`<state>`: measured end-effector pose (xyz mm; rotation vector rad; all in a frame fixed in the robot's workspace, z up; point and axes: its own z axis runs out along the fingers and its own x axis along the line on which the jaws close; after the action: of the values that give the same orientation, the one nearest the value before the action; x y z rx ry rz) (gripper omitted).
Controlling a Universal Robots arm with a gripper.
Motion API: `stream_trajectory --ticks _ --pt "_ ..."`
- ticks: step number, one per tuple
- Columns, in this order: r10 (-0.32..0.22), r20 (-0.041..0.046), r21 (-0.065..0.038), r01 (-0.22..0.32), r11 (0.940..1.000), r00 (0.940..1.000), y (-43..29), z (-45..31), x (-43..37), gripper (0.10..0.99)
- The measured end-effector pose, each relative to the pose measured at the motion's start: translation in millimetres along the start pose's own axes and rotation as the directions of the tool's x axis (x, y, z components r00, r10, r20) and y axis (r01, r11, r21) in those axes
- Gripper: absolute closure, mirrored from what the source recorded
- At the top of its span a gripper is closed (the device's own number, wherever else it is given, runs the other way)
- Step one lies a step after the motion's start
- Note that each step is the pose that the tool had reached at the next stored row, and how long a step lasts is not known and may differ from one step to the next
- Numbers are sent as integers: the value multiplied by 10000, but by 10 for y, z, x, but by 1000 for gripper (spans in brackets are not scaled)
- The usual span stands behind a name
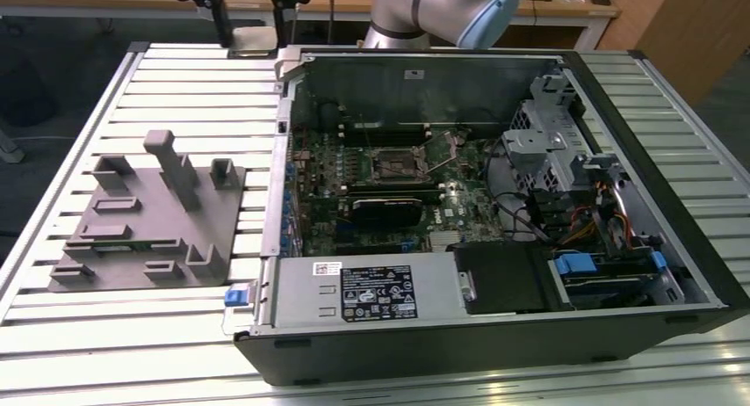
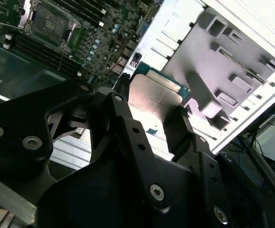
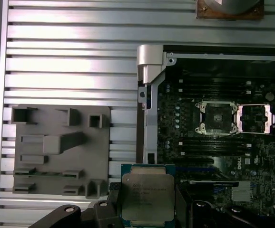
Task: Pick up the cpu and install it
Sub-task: 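Pick up the cpu and move it towards the insertion slot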
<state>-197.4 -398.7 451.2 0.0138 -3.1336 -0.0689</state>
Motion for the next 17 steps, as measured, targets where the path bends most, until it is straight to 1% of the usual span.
stream_trajectory --ticks 17 --pt "0 -1 0 0 10000 10000 4 1 -163 549"
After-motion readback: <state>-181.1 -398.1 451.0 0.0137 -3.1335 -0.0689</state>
